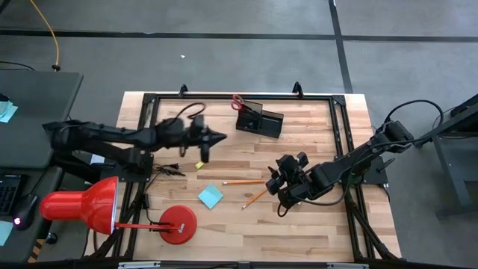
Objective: Pick and place office supplies into organizer
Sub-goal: Put the green eraser in the black desk organizer
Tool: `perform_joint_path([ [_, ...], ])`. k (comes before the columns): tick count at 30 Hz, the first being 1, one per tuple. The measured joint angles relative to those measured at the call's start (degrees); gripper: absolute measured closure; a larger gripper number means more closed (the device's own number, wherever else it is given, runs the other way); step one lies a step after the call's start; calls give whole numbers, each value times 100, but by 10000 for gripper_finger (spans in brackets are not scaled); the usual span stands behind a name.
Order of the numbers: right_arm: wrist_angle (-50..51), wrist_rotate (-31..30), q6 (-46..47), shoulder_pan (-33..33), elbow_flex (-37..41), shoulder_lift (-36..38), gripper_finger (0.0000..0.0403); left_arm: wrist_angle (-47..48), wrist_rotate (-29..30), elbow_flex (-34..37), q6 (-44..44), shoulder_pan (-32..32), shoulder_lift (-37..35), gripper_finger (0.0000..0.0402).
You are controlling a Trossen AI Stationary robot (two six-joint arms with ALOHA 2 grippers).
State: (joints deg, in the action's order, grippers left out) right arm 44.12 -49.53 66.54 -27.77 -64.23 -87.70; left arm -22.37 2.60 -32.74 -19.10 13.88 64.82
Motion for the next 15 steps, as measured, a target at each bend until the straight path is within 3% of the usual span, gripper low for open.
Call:
perform_joint_path([
  [8,45,176,-98,2,0,0,230,716,1130,939,-106,-1033,-1379,399],
  [15,71,272,-98,2,0,0,231,1397,3109,1484,-794,-2017,-2025,398],
])
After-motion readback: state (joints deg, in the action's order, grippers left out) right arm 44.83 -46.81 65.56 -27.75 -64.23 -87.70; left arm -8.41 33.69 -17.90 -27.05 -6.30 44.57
